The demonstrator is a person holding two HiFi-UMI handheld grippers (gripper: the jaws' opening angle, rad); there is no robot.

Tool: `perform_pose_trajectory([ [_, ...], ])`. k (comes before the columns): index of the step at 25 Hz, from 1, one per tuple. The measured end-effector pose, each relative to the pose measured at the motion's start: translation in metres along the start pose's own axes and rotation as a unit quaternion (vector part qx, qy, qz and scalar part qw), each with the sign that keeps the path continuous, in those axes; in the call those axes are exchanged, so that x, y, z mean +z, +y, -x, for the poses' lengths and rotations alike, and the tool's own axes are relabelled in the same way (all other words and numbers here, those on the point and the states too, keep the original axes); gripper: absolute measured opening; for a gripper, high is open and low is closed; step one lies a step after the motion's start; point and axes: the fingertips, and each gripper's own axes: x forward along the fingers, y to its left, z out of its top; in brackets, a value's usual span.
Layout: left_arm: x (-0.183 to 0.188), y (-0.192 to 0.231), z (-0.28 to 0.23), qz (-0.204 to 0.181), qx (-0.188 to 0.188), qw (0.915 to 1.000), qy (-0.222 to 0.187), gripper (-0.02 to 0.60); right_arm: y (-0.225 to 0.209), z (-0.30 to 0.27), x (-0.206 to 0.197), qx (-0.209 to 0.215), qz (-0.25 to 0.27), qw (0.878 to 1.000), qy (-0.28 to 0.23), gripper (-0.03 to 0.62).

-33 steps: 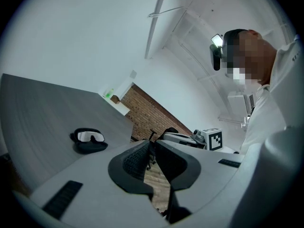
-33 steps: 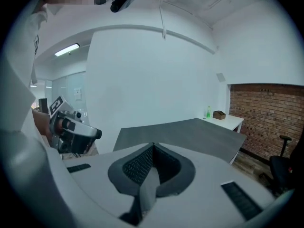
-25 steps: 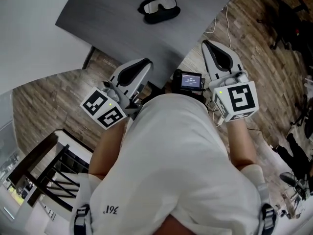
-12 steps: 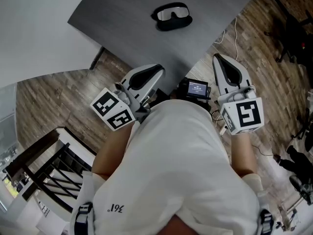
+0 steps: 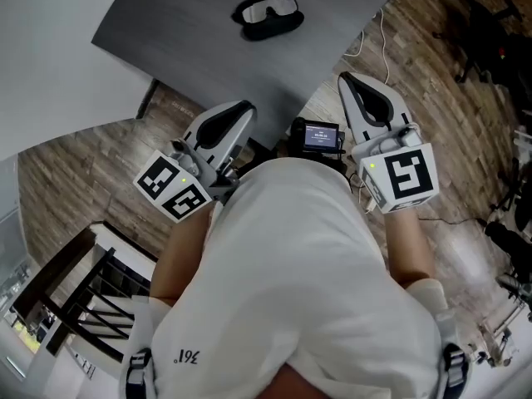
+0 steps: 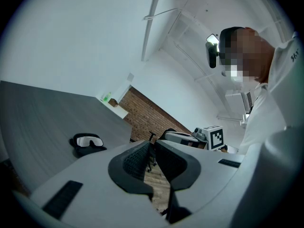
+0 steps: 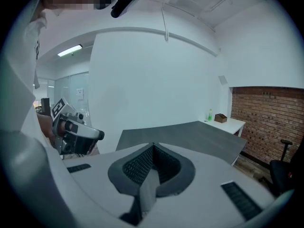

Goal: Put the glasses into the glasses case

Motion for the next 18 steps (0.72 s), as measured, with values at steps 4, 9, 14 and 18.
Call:
perform_pose_trajectory([
  [4,-0.004,-0.003,-0.001,0.0,0.0,1.0,0.003,0.044,-0.002,0.005,-0.001,-0.001,0.0,1.0,0.003,0.009],
  [9,-0.006,-0.005,-0.002,-0.001,-0.002,1.0,0.007,0.044,-0.002,0.006,-0.003,-0.001,-0.002,1.0,0.004,0.009],
  [14,-0.007,-0.006,-0.003,0.0,-0.005,0.9999,0.009,0.044,-0.006,0.005,-0.004,-0.004,0.0,1.0,0.007,0.009],
  [18,-0.014,-0.008,-0.007,0.0,-0.011,0.9998,0.019,0.044,-0.011,0.005,-0.005,-0.001,-0.003,1.0,0.006,0.009],
])
